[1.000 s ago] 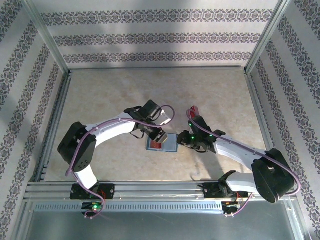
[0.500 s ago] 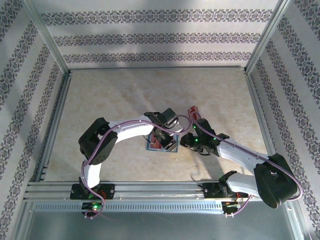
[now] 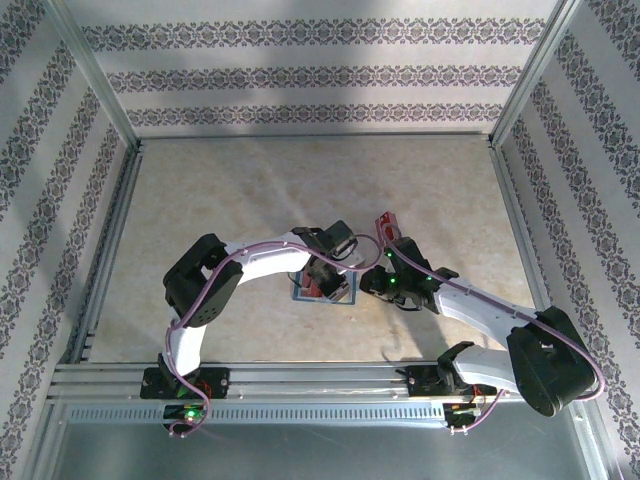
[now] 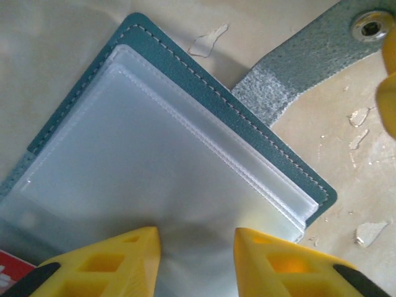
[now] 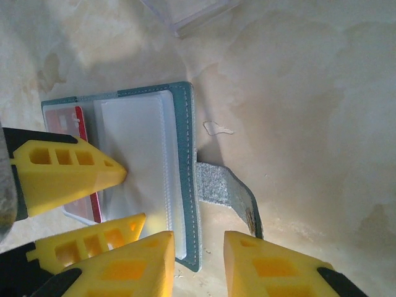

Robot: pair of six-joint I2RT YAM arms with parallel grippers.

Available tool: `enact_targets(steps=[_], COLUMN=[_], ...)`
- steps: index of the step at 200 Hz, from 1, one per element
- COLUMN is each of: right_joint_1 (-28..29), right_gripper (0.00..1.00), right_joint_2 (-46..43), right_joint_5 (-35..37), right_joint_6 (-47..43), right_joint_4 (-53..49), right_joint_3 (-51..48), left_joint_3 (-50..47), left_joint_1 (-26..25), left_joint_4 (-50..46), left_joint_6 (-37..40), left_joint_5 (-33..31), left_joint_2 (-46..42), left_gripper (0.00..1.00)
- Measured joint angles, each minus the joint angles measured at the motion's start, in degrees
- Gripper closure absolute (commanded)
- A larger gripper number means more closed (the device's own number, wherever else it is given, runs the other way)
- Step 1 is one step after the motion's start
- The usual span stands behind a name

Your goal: Put the credit cards into the card holder

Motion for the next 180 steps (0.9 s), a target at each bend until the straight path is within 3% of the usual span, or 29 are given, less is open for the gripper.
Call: enact_targets(steps=[71,146,180], right_joint_1=[0.17,2.34,2.32], right_gripper=[0.8,0.81,0.89], right_joint_2=[-0.24,3.45,5.62], right_joint_5=[-3.15,-4.68,-4.79], right_joint_6=[0.24,1.53,1.66], right_joint_4=[2.14,6.6,7.85], right_joint_3=[0.0,0.13,0.22], left_joint_3=[-0.31,-0.79,-0.92], left_joint_1=[0.85,2.25,2.99], left_joint_4=[0.63,1.25,1.36], left_joint_6=[-0.22,-0.28,-0.24], left_joint_5=[0.46,4.02,5.81], left_joint_2=[-0.07,-0.07,-0.15], left_gripper=[0.85,0.95,0.99])
